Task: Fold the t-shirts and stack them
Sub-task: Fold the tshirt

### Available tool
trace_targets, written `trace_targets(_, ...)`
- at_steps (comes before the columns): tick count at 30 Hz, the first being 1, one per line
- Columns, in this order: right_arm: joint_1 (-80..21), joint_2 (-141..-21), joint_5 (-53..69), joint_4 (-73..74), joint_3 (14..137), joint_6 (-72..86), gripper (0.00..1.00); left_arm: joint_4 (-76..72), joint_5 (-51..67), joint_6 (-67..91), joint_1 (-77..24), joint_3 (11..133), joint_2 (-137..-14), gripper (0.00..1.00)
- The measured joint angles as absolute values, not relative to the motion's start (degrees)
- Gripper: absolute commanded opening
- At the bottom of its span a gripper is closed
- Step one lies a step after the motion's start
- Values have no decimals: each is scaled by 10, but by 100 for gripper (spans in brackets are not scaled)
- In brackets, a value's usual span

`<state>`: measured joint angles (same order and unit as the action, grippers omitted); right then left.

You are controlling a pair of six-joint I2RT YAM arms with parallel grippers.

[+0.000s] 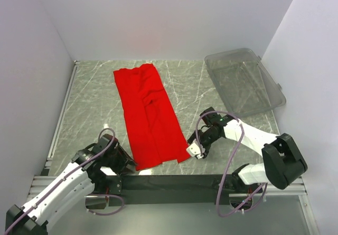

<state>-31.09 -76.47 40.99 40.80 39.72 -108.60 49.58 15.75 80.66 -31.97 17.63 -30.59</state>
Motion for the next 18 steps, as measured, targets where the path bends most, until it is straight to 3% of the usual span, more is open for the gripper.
trace_targets(18, -368, -793, 383, 383, 383, -1128, 56, 458, 163, 802, -320, 170, -326, 50)
